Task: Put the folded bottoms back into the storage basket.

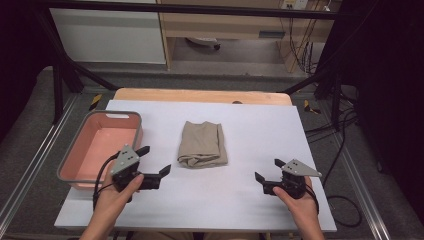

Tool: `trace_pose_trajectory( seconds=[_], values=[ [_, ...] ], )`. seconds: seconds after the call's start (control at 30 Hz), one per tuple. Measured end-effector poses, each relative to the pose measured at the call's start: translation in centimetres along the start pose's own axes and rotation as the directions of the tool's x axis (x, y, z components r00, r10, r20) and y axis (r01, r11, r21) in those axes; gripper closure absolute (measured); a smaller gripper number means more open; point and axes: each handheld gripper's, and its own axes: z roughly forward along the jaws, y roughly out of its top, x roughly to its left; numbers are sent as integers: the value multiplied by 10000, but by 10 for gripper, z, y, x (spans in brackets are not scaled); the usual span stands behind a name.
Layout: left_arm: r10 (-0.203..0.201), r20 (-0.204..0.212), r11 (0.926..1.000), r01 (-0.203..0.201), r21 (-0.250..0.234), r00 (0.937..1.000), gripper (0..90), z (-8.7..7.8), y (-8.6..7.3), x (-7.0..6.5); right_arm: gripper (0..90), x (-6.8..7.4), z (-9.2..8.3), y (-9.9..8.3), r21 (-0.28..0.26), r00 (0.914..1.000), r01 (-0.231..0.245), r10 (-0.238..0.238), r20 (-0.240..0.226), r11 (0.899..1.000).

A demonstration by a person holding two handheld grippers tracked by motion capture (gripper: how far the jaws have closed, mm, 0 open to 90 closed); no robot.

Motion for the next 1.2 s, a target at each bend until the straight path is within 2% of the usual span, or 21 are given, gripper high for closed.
trace_pose_trajectory(
  seconds=[0.2,0.27,0.3,0.33,0.43,0.6,0.67,0.77,0.83,0.87,0.93,1.0,1.1,1.2],
  values=[
    [436,268,9953,-457,857,9987,66,39,8,-8,128,7,6,0,184,9993,191,-185,-331,9996],
    [441,457,9920,-492,1164,9980,67,51,10,-8,128,12,8,0,231,9987,335,-326,-393,9992],
    [491,555,9879,-567,1445,9972,67,62,10,-7,128,14,10,1,236,9980,446,-435,-449,9987],
    [491,555,9879,-567,1445,9972,68,62,10,-7,128,14,10,1,236,9980,446,-435,-449,9987],
    [396,590,9824,-496,1801,9975,72,81,5,-3,122,21,13,2,317,9963,655,-636,-573,9973],
    [259,509,9800,-354,1959,9984,75,90,-6,0,122,22,14,2,377,9959,726,-704,-566,9966],
    [254,478,9761,-351,2144,9985,80,93,-12,1,121,20,15,2,392,9973,595,-577,-444,9975],
    [27,505,9718,-145,2353,9987,98,98,-21,3,122,20,15,2,413,9980,539,-524,-350,9977],
    [283,359,9628,-369,2676,9990,104,104,-27,1,126,20,16,2,476,9984,500,-487,-280,9976],
    [283,359,9628,-369,2676,9990,107,104,-27,1,126,20,16,2,476,9984,500,-487,-280,9976],
    [373,308,9573,-446,2856,9988,112,106,-30,0,126,20,16,1,516,9985,501,-488,-267,9974],
    [374,226,9548,-424,2943,9990,118,108,-32,0,126,20,16,1,546,9985,474,-459,-286,9974],
    [430,95,9473,-438,3173,9990,165,110,-37,0,126,20,17,1,616,9983,493,-474,-327,9969],
    [385,40,9459,-377,3221,9993,199,111,-40,0,126,21,18,1,715,9980,535,-508,-388,9960]
  ],
)
